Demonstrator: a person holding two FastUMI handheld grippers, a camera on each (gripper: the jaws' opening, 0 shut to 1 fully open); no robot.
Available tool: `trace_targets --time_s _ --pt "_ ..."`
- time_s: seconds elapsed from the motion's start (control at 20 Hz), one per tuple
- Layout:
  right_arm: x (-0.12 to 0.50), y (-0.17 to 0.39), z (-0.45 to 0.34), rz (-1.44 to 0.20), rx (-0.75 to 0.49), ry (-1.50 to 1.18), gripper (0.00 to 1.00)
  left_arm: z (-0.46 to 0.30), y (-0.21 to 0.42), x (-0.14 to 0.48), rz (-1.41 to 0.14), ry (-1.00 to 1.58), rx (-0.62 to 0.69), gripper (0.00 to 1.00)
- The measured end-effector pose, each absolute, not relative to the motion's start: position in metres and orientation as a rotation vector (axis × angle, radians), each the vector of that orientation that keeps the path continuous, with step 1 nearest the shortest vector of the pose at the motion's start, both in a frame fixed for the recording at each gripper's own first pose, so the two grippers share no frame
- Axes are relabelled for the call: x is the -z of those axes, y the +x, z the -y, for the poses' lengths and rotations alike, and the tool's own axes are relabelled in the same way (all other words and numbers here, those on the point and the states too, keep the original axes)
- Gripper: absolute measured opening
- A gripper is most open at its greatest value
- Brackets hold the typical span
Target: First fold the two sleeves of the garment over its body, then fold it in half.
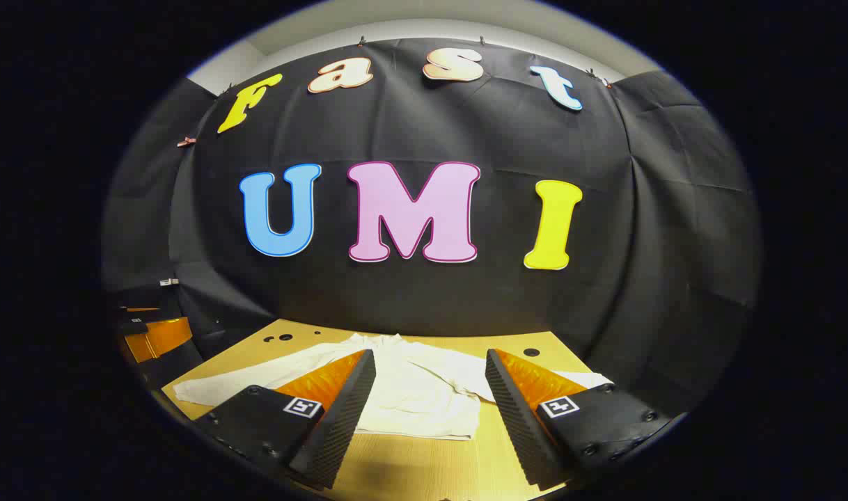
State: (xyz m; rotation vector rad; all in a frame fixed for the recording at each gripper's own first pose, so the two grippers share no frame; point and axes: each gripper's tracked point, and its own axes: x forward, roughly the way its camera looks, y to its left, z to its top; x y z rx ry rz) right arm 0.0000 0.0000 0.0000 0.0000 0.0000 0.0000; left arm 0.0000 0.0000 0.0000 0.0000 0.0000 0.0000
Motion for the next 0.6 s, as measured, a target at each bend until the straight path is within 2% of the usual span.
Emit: trace_targets --time_s 0.25,0.4,0.45,0.5,0.6 --pt "0.006 -0.005 -0.004 -0.011 -0.022 -0.02 0.97 -0.02 0.008 0.011 0.007 0.071 -0.045 0.97" --pt "0.002 -0.002 -0.002 0.005 -0.017 -0.04 0.97 -0.029 0.013 0.019 -0.027 0.024 -0.05 0.97" --pt "0.005 0.0 -0.003 0.0 -0.018 -0.041 0.97 -0.03 0.016 0.021 -0.036 0.01 -0.052 0.92" --pt "0.007 0.001 -0.004 -0.007 -0.017 -0.037 0.97 -0.03 0.017 0.023 -0.044 0.004 -0.055 0.97" --pt "0.007 0.005 -0.006 -0.011 -0.017 -0.028 0.97 -0.036 0.02 0.025 -0.049 0.019 -0.077 0.97"
